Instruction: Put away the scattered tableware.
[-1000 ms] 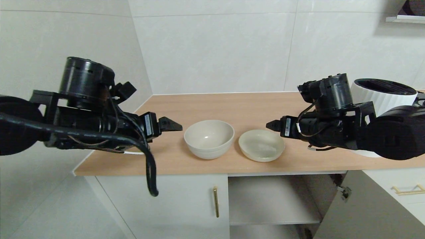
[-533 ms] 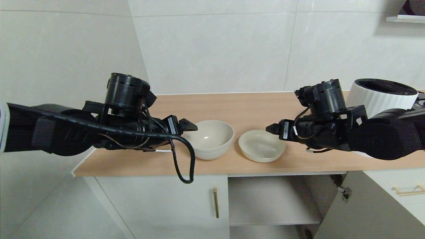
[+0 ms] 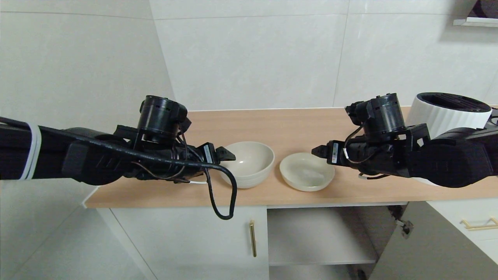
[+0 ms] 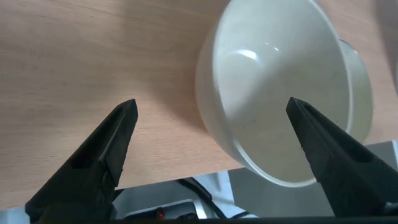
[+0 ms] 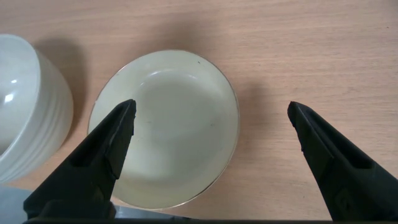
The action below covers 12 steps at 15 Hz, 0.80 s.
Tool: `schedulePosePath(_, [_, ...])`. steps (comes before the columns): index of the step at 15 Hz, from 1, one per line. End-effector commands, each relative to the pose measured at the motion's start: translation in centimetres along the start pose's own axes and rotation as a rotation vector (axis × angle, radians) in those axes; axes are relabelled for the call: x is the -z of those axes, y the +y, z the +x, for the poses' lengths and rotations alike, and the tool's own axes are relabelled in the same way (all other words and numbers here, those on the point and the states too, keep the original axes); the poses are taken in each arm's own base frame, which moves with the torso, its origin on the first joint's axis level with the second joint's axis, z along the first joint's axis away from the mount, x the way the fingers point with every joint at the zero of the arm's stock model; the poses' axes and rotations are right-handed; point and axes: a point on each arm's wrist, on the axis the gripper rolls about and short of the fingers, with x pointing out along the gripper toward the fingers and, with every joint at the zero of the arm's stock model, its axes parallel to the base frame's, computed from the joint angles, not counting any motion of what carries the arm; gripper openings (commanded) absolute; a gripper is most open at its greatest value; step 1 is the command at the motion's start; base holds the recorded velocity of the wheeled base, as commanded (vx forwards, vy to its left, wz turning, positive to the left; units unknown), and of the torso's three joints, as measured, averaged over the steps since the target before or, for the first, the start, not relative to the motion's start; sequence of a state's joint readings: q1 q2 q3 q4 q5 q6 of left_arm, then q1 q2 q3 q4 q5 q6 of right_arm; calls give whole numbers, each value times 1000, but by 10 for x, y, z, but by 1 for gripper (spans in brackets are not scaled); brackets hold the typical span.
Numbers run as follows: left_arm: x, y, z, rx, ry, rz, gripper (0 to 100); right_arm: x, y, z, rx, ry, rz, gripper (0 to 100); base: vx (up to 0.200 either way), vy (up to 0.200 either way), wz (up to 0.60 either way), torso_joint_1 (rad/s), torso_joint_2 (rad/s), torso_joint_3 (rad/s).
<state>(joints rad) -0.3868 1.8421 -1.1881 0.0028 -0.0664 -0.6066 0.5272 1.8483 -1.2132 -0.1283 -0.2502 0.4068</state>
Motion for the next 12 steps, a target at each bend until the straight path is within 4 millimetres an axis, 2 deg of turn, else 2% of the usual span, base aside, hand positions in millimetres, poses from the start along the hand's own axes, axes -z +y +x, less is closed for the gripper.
schedulePosePath(1, [2,-1,2,-8,2,4,100,-1,0,-1,-2,-3,0,100,0,0,0,0,0,0])
schedulePosePath(2, [3,-1,4,-18,1,5,100,-1,0,-2,-2,-3,0,100,0,0,0,0,0,0])
schedulePosePath(3, [2,0,4,-22,-2,5,0,-1,0,-2,-3,-4,1,100,0,0,0,0,0,0])
schedulePosePath(12, [1,-2,1,-13,-15,6,0,2,-1,0,12,6,-12,100,0,0,0,0,0,0])
